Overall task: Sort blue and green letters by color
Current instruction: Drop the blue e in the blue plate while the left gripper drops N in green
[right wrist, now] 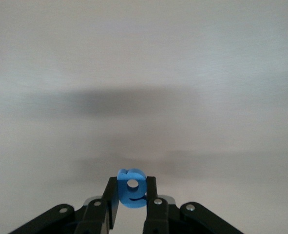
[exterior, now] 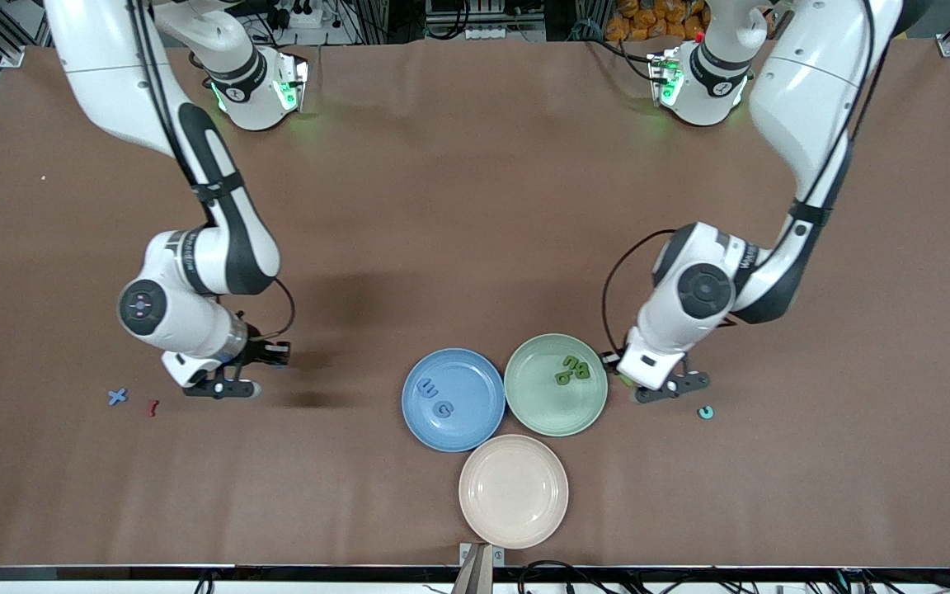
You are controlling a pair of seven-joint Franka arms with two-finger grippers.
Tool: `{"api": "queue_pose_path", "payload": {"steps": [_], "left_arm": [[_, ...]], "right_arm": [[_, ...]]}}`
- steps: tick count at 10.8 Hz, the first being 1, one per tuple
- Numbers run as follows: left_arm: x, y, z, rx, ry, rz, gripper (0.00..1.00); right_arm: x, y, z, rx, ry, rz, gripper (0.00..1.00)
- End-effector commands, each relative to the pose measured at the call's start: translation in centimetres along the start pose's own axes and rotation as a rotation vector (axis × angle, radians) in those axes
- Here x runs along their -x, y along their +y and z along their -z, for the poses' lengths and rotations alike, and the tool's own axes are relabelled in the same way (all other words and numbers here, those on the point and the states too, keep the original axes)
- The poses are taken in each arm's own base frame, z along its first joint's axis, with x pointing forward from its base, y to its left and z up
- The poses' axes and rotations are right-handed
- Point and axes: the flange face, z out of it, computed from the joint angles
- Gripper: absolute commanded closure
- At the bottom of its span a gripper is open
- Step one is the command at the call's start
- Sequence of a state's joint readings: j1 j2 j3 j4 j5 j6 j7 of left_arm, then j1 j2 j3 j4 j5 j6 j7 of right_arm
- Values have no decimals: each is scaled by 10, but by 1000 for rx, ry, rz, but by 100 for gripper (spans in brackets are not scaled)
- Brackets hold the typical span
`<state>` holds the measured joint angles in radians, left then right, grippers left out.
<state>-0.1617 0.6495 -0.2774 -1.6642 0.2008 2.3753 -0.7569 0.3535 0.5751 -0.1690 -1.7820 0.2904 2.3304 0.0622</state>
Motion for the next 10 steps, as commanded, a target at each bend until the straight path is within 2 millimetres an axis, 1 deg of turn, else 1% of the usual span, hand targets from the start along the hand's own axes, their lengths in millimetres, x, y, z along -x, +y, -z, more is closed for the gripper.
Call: {"api": "queue_pose_path", "payload": {"steps": [1,2,3,4,5,6,7,9,10], "left_arm": [[25,46,2,9,-12,89,87],[30,54,-2,15,-21,112,87],[31,59,-1,21,-19,119,87],[30,59,0,23,-19,125,87],[30,59,0,26,-21,136,78],[28,58,1,22,-12,145,4],[27,58,2,20,-8,140,0],[25,56,3,20,-5,142,0],[25,55,4,19,-4,142,0]], "right_arm": [[-11,-62,-4,-79,3,-149,100],[-9,-81,-3,-124,-4,-179,100],[-9,-89,-1,-173,-13,-257,100],[-5,-109,2,-233,-31,-368,100],[-5,-133,11,-279,-34,-453,100],[-5,-150,14,-290,-37,-533,100],[-7,-167,16,-304,-26,-602,100],[-5,-207,12,-338,17,-708,100],[-4,-219,7,-352,42,-750,100]]}}
